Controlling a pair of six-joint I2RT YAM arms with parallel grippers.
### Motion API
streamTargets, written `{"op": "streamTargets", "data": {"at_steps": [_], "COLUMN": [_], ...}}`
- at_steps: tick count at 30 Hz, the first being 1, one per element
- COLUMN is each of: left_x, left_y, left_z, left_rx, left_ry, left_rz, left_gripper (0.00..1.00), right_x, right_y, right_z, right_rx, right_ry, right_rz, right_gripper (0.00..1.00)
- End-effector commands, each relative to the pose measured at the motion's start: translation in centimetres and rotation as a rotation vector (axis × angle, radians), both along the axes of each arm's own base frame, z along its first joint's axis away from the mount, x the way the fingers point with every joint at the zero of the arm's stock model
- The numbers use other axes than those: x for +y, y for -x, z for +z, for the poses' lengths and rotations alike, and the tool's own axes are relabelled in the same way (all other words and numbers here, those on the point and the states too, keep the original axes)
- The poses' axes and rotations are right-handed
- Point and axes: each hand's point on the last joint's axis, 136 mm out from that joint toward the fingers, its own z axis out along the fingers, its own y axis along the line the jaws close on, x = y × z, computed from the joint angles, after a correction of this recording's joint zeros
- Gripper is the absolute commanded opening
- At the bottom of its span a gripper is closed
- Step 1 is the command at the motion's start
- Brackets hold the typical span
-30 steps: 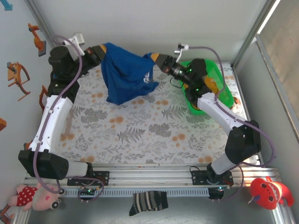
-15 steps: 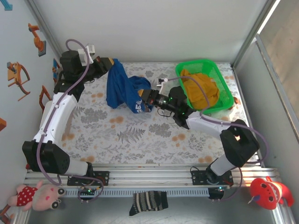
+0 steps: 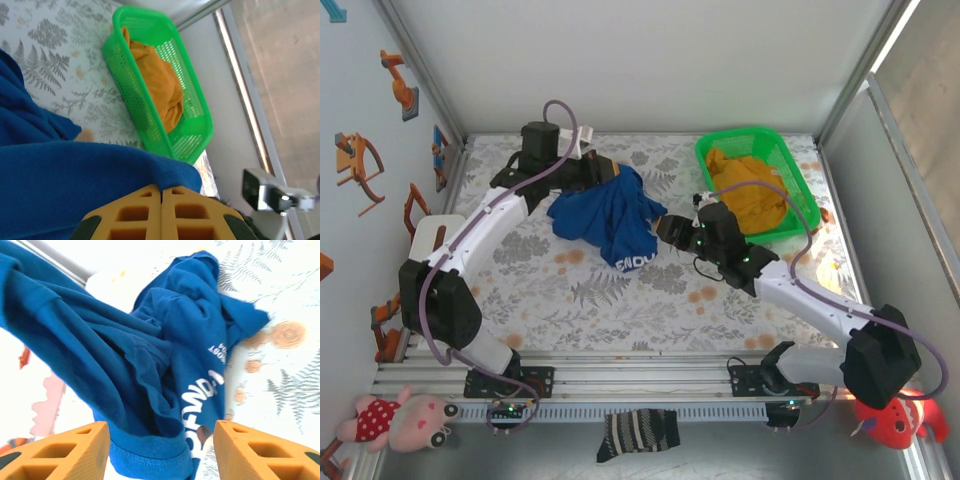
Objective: Fold the inside-out t-shirt
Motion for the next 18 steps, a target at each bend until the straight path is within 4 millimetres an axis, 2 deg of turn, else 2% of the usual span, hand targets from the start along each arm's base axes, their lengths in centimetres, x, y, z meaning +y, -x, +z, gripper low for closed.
{"op": "streamTargets", "data": {"at_steps": [1, 4, 8, 14, 16, 18], "left_x": [-0.7, -1.3, -1.8, -2.2, -2.2, -2.3], "left_y": [0.8, 1.1, 1.2, 0.9, 0.6, 0.1], "left_z": [-0.4, -0.4, -0.2, -0.1, -0.1, -0.5], "left_rx": [-0.012, -0.012, -0.011, -0.006, -0.005, 0.003], "left_ry": [-0.02, -0.021, -0.023, -0.023, -0.025, -0.032], "left_rz": [-0.041, -0.055, -0.065, -0.067, -0.062, -0.056], "left_gripper": [0.0, 0.0, 0.0, 0.0, 0.0, 0.0], "right_x": [0.4, 2.2, 4.5, 6.3, 6.4, 7.0], "right_y": [0.6, 0.5, -0.2, -2.3, -3.1, -3.8], "right_z": [0.9, 1.8, 1.8, -0.9, -1.8, -2.2], "right_rx": [-0.076, -0.107, -0.1, -0.057, -0.049, -0.047], "right_ry": [0.177, 0.218, 0.224, 0.264, 0.284, 0.278], "right_rz": [0.085, 0.163, 0.223, 0.207, 0.182, 0.191], "right_gripper": [0.56, 0.59, 0.61, 0.61, 0.59, 0.48]}}
